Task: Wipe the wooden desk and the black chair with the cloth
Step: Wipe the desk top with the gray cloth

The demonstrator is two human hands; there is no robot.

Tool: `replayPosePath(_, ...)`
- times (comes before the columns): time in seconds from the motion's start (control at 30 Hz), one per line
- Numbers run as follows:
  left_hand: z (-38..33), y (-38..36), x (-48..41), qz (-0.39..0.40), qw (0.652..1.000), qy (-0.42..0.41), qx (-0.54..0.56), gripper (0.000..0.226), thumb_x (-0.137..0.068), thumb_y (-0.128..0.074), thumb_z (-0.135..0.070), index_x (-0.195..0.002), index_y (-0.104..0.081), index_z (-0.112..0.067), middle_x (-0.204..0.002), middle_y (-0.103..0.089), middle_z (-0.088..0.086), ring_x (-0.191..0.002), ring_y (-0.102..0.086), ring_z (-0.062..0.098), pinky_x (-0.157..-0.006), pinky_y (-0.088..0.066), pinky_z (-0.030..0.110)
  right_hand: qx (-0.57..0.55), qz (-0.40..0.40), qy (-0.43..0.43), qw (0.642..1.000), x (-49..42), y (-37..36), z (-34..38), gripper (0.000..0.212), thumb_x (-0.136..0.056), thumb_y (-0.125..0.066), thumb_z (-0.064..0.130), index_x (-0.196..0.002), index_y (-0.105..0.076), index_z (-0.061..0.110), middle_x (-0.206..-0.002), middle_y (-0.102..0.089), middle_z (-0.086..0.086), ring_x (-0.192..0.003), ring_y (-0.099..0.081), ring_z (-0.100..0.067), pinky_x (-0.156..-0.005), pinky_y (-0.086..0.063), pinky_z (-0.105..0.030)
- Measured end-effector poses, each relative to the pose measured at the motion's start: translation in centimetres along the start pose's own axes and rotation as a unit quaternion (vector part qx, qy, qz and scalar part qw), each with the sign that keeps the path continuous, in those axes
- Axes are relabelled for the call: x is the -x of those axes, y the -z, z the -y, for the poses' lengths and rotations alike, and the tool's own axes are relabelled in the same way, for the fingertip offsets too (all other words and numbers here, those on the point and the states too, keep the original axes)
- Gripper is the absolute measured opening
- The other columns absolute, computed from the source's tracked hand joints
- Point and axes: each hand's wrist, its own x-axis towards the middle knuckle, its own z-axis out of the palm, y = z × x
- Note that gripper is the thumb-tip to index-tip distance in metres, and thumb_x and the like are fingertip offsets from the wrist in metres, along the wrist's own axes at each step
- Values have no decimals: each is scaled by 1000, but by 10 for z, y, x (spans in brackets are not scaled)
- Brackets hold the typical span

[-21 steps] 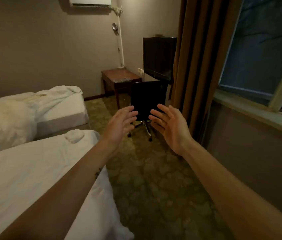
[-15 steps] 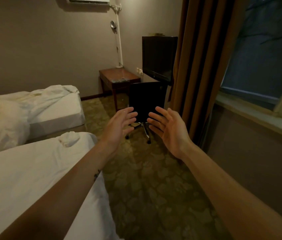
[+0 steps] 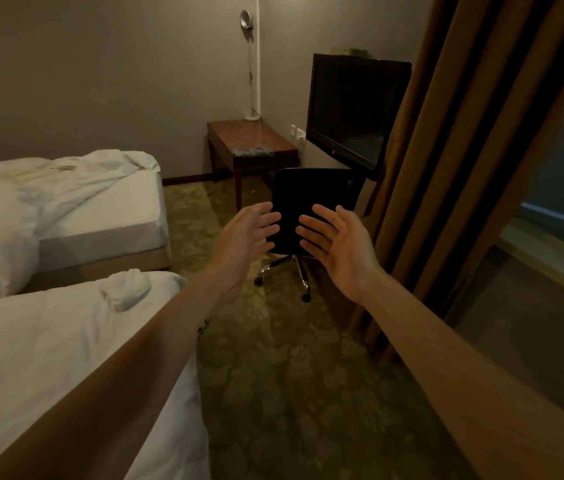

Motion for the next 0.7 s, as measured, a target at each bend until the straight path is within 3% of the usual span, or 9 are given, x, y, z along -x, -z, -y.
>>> replayPosePath(0.2, 1, 21, -74, -22, 1000, 6, 2, 38, -107, -38, -38, -133, -58, -18, -124, -69, 0, -115, -66, 15, -104, -49, 43, -8, 3, -11, 1000, -86, -10, -1, 47, -107, -34, 39, -144, -49, 15, -131, -65, -8, -119, -63, -23, -110, -44, -43)
replayPosePath(0.43, 10, 36, -175, -51, 999, -7, -11, 39, -106, -38, -38, -135, -57, -18, -127, -68, 1, -113, -67, 14, -101, -51, 41, 3, 30, -29, 999, -202, -15, -7, 44, -106, -37, 39, -141, -52, 16, -127, -67, -6, -113, -67, -20, -103, -49, -38)
replayPosePath(0.57, 25, 39, -241, -67, 998, -12, -8, 42, -107, -36, -35, -139, -53, -14, -129, -66, 3, -106, -69, 11, -81, -55, 25, 4, 46, -36, 998, -279, -8, -16, 41, -106, -39, 38, -138, -54, 17, -130, -65, -7, -116, -65, -21, -103, -49, -38)
replayPosePath(0.7, 41, 36, -328, -98, 995, 10, -3, 41, -106, -39, -36, -136, -56, -14, -127, -67, 3, -107, -69, 12, -72, -55, 20, -5, 56, -48, 997, -372, 7, -19, 43, -106, -38, 37, -139, -53, 15, -131, -65, -9, -116, -65, -22, -102, -50, -37)
